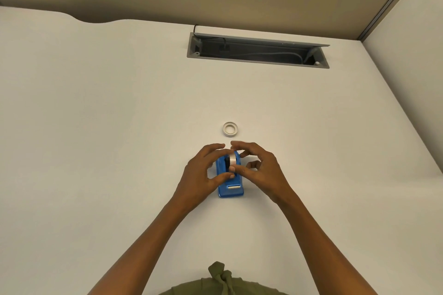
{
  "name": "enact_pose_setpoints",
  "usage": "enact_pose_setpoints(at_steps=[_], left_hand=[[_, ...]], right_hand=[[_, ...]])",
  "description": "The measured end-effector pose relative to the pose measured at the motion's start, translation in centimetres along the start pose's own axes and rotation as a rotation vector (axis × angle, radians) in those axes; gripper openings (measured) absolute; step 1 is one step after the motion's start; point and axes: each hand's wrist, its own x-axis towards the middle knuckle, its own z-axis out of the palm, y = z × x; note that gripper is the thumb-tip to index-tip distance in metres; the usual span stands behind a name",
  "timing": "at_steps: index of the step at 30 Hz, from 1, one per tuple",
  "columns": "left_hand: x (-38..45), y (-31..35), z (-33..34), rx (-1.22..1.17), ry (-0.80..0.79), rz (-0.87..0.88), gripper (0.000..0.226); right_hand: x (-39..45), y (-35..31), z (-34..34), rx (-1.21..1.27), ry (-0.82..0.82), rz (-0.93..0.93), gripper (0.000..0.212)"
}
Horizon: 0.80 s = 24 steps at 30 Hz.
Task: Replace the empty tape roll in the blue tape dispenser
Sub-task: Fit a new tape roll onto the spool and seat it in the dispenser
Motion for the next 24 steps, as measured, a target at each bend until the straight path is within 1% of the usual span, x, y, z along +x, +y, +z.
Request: enact_pose_setpoints(at_steps=[2, 5, 6, 14, 20, 24], left_hand=[[0.06, -0.06, 0.04, -0.001, 0.002, -0.013, 0.046], [0.21, -0.10, 0.15, -0.003, -0.009, -0.022, 0.044], [0.24, -0.10, 0.18, -0.003, -0.016, -0.021, 0.044], [0.18, 0.00, 0.30, 0.003, -0.041, -0.035, 0.039], [-0.02, 0.18, 0.65, 0.020, -0.020, -0.046, 0.042], [-0.16, 0.05, 0.67, -0.021, -0.007, -0.040, 0.051]], right_hand=[[-0.10, -0.01, -0.07, 0.016, 0.003, 0.006, 0.039], [-0.41, 0.16, -0.17, 0.029, -0.003, -0.031, 0.020], [-0.48, 0.26, -0.22, 0.028, -0.009, -0.044, 0.018], [-0.32, 0.09, -0.26, -0.001, -0.026, -0.057, 0.036], [-0.16, 0.03, -0.22, 0.016, -0.028, -0.009, 0.032], [0.08, 0.11, -0.09, -0.008, -0.027, 0.018, 0.031]])
